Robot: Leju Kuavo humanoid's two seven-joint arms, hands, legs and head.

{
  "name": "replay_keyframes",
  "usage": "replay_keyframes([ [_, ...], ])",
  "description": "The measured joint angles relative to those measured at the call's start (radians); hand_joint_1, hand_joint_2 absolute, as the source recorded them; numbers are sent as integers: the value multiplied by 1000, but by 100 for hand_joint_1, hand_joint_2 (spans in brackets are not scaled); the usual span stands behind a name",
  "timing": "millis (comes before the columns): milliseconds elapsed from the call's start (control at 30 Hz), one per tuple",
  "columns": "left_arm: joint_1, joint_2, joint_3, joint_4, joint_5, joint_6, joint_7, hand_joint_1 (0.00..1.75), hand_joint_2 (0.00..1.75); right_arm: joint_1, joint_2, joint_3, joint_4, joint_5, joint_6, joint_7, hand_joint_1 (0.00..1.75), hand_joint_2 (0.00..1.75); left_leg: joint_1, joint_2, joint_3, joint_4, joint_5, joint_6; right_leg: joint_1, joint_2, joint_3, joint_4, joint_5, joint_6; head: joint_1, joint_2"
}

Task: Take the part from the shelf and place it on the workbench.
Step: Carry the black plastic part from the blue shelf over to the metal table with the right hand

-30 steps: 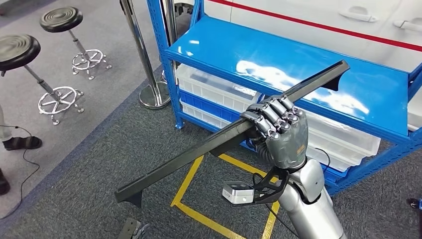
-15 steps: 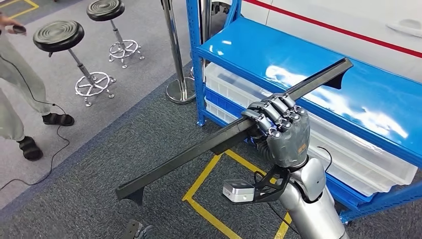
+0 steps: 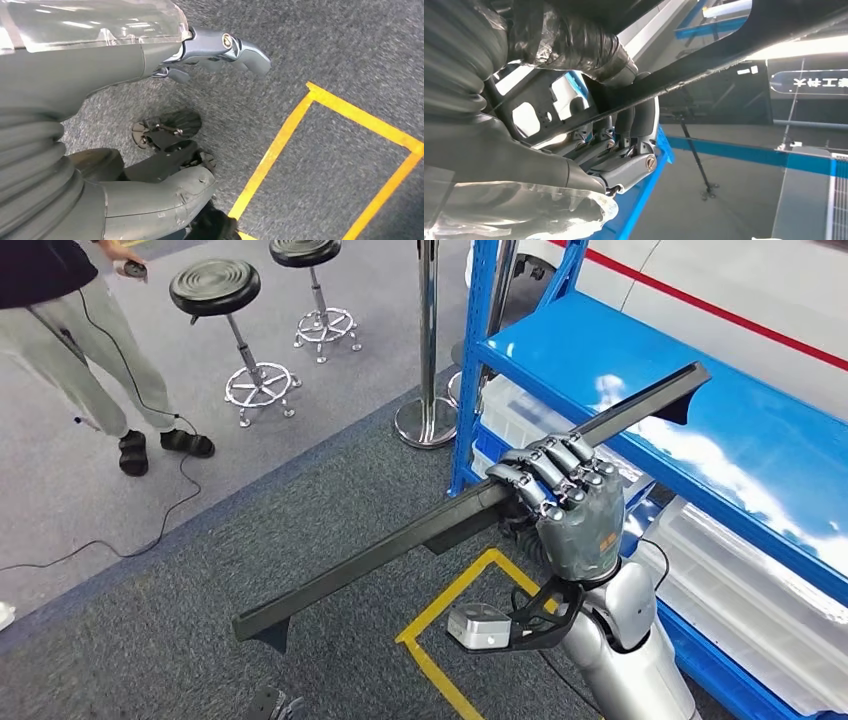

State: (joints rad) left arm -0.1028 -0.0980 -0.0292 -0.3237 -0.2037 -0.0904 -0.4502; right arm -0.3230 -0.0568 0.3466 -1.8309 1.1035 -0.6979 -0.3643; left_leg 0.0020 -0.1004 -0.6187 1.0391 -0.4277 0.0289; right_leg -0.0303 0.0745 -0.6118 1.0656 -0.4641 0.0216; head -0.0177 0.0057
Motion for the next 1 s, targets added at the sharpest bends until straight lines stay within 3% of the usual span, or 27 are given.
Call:
replay_keyframes([
  [33,0,0,-2,0,-2,-1,2,0,175,3,-1,-1,-1,3,0,1,175,175,1,-10,-6,2,1,-6,1,6,1,-5,-5,-1,0,0],
  [100,1,4,-6,1,-4,1,5,0,175,7,-3,-2,-5,10,0,1,175,175,6,-22,-12,3,2,-17,2,-16,4,-9,-2,-8,0,0],
  [167,-3,8,-12,1,-6,5,9,0,175,6,-4,-2,-9,17,0,2,175,175,4,16,-32,41,-21,-28,-1,-41,10,-17,1,-20,-2,0],
  [233,-12,9,-17,1,-7,8,12,0,175,6,-5,-2,-14,19,0,3,175,175,5,71,-84,149,-76,-38,0,-69,13,-20,0,-27,-3,0],
  [300,-19,9,-21,1,-7,10,17,0,175,6,-8,-2,-16,20,0,8,175,175,9,90,-138,255,-111,-45,2,-98,14,-20,-3,-29,-3,0],
  [333,-20,9,-22,1,-5,11,19,0,175,6,-9,-2,-16,20,0,11,175,175,10,93,-143,265,-105,-45,3,-111,15,-20,-4,-29,-3,0],
  [400,-19,7,-24,1,1,13,23,0,175,4,-11,-1,-17,16,0,15,175,175,11,105,-96,176,-47,-41,3,-135,22,-20,-9,-27,-3,0],
  [467,-20,5,-26,1,6,14,24,0,175,-1,-13,1,-17,6,0,16,175,175,3,140,-27,47,-2,-30,6,-155,29,-21,-14,-21,-3,0],
  [533,-18,3,-27,1,14,13,27,0,175,-6,-16,3,-17,-6,0,14,175,175,-7,157,-3,-3,1,-17,11,-173,35,-24,-17,-12,-3,0],
  [600,-10,2,-27,1,22,13,31,0,175,-9,-17,5,-17,-15,0,10,175,175,-6,138,-1,-12,4,-4,14,-189,41,-29,-20,-1,-2,0],
  [633,-5,2,-27,1,24,13,32,0,175,-10,-17,6,-18,-18,0,9,175,175,-3,127,3,-19,7,3,14,-179,43,-25,-27,3,-2,0],
  [700,0,2,-26,0,26,15,36,0,175,-12,-19,7,-20,-25,0,5,175,175,3,108,12,-31,13,16,11,-131,17,38,-69,7,-1,0],
  [733,1,2,-26,0,29,16,40,0,175,-11,-21,8,-21,-28,-1,2,175,175,2,98,12,-33,14,19,9,-103,-12,100,-101,6,0,0],
  [800,6,2,-26,0,33,23,48,0,175,-6,-24,7,-22,-34,-1,-5,175,175,0,74,12,-31,13,23,9,-80,-77,221,-144,6,0,0],
  [833,11,3,-26,0,34,30,52,0,175,-2,-25,7,-22,-37,-1,-9,175,175,0,61,13,-29,12,23,9,-77,-94,242,-139,6,0,0],
  [867,17,3,-26,-1,32,37,56,0,175,1,-25,5,-22,-40,-1,-13,175,175,0,47,13,-25,10,23,9,-75,-91,225,-113,5,0,0],
  [933,26,5,-26,-3,28,49,61,0,175,3,-26,2,-23,-43,-1,-20,175,175,1,21,12,-16,4,18,5,-49,-45,107,-37,2,0,0],
  [1000,28,6,-26,-5,25,52,62,0,175,5,-27,-1,-24,-44,-1,-22,175,175,0,-2,4,-4,-1,9,1,-12,-5,8,-2,-1,0,0],
])
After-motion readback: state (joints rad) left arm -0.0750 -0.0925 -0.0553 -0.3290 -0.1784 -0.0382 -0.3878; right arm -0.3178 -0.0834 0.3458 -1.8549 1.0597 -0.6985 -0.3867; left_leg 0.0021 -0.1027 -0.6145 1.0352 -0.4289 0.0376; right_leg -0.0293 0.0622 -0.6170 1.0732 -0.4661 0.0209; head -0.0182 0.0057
